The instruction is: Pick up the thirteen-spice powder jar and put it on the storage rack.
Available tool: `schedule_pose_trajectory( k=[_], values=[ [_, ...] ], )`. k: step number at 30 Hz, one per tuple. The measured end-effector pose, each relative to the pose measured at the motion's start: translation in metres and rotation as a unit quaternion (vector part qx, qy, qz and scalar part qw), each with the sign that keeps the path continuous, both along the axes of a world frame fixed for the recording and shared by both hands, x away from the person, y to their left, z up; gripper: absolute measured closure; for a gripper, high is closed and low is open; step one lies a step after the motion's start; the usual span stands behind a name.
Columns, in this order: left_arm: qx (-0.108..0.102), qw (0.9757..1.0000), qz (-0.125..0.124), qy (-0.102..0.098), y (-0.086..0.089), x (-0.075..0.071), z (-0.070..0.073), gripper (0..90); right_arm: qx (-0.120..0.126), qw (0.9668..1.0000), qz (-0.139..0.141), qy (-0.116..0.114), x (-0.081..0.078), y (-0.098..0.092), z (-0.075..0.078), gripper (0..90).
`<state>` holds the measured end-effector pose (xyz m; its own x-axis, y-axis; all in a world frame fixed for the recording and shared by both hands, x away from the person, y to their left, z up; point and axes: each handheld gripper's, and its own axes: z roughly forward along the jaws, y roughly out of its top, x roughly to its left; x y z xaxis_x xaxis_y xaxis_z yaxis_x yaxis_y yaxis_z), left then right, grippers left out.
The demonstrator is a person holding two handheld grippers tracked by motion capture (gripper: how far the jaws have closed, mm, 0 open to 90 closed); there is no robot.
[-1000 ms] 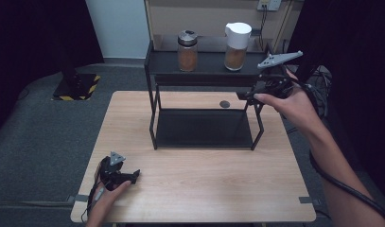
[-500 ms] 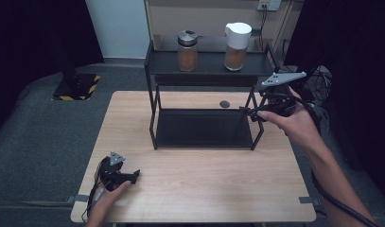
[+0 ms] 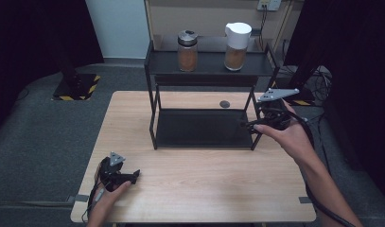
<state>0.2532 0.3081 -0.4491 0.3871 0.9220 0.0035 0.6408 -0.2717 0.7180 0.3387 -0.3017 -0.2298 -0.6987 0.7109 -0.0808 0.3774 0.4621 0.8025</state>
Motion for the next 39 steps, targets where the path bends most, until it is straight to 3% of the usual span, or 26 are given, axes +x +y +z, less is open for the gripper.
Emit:
schedule_pose_trajectory(
  k=[39],
  values=[
    [-0.001,1.0,0.0,0.0,0.0,0.0,0.0,0.8,-0.003,0.9996,0.012,0.027,-0.01,-0.003,-0.054,7.2]
  ],
)
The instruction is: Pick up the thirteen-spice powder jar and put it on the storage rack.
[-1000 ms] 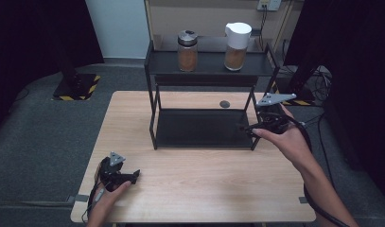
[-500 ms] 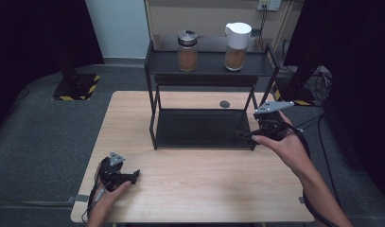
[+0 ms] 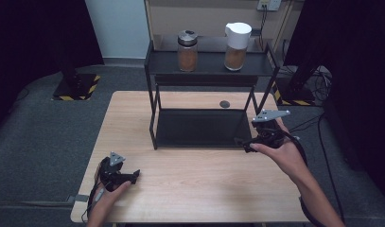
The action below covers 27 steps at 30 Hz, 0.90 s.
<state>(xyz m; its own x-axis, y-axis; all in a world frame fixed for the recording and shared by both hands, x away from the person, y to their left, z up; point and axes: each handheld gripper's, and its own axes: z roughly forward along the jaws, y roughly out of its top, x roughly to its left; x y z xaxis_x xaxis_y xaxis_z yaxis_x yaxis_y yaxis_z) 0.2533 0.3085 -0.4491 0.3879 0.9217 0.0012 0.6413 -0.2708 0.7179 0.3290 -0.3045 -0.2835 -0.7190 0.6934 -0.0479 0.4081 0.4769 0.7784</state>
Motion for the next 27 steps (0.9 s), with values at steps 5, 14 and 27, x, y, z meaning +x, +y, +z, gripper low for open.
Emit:
schedule_pose_trajectory(
  k=[5,14,27],
  values=[
    [0.0,1.0,0.0,0.0,0.0,0.0,0.0,0.8,-0.004,1.0,-0.001,0.002,-0.003,0.0,-0.008,7.3],
    [0.0,1.0,0.0,0.0,0.0,0.0,0.0,0.8,-0.003,0.9999,-0.004,0.011,-0.005,-0.005,-0.022,7.3],
    [0.001,1.0,0.001,0.0,0.0,0.0,0.0,0.9,0.003,0.9999,-0.006,0.011,-0.012,-0.007,-0.048,7.1]
  ],
)
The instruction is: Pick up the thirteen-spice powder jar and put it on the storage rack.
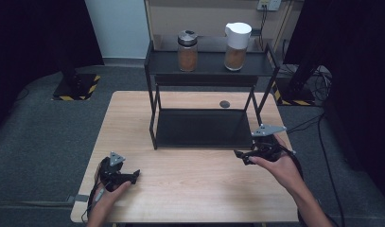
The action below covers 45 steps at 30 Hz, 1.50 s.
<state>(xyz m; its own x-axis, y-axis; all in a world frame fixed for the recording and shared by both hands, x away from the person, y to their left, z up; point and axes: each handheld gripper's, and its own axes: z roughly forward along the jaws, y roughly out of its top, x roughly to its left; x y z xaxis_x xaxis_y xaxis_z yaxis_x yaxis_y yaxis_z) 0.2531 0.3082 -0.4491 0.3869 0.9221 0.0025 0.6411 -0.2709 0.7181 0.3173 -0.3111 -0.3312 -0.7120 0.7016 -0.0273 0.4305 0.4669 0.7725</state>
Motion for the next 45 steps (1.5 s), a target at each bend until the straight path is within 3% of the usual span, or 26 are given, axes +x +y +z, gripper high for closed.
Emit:
schedule_pose_trajectory(
  k=[20,33,45],
  values=[
    [0.0,1.0,0.001,0.0,-0.001,-0.001,0.0,1.0,-0.007,0.9997,-0.007,0.022,-0.007,-0.01,-0.04,6.2],
    [0.001,1.0,0.001,0.0,-0.001,-0.001,0.0,1.0,0.006,0.9993,-0.012,0.034,-0.01,-0.017,-0.065,5.8],
    [0.001,1.0,0.002,-0.001,-0.001,-0.001,0.0,1.0,-0.004,0.9989,-0.01,0.045,-0.012,-0.014,-0.083,6.2]
  ],
)
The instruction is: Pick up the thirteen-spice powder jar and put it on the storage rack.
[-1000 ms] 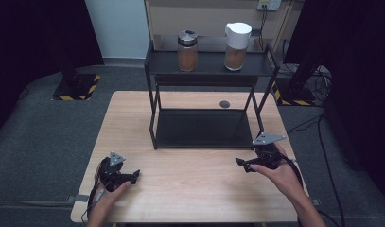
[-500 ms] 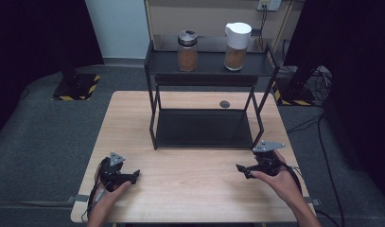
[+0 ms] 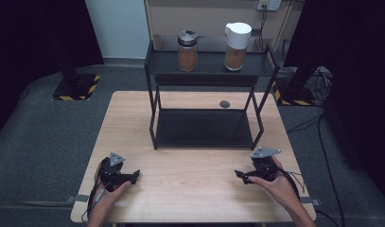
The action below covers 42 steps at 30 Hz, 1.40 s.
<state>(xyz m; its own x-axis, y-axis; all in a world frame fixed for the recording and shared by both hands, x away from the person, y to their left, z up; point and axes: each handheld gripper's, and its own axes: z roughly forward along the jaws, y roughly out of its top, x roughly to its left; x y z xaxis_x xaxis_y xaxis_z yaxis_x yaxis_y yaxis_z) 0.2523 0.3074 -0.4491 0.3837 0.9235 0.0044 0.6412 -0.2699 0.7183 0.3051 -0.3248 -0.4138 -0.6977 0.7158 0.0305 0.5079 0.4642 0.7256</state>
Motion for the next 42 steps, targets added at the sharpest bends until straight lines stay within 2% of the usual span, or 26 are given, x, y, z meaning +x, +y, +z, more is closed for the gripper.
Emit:
schedule_pose_trajectory(
  k=[15,26,42],
  values=[
    [0.0,1.0,0.0,0.0,0.0,0.0,0.0,1.1,0.007,0.9999,0.006,0.014,-0.002,0.002,-0.014,5.8],
    [0.0,1.0,0.001,0.0,0.0,0.0,0.0,1.1,0.016,0.9996,0.021,0.013,-0.006,0.001,-0.021,5.3],
    [0.0,1.0,0.001,0.0,0.0,0.0,0.0,1.1,0.007,0.9988,0.048,0.009,-0.012,0.008,-0.028,4.9]
  ],
)
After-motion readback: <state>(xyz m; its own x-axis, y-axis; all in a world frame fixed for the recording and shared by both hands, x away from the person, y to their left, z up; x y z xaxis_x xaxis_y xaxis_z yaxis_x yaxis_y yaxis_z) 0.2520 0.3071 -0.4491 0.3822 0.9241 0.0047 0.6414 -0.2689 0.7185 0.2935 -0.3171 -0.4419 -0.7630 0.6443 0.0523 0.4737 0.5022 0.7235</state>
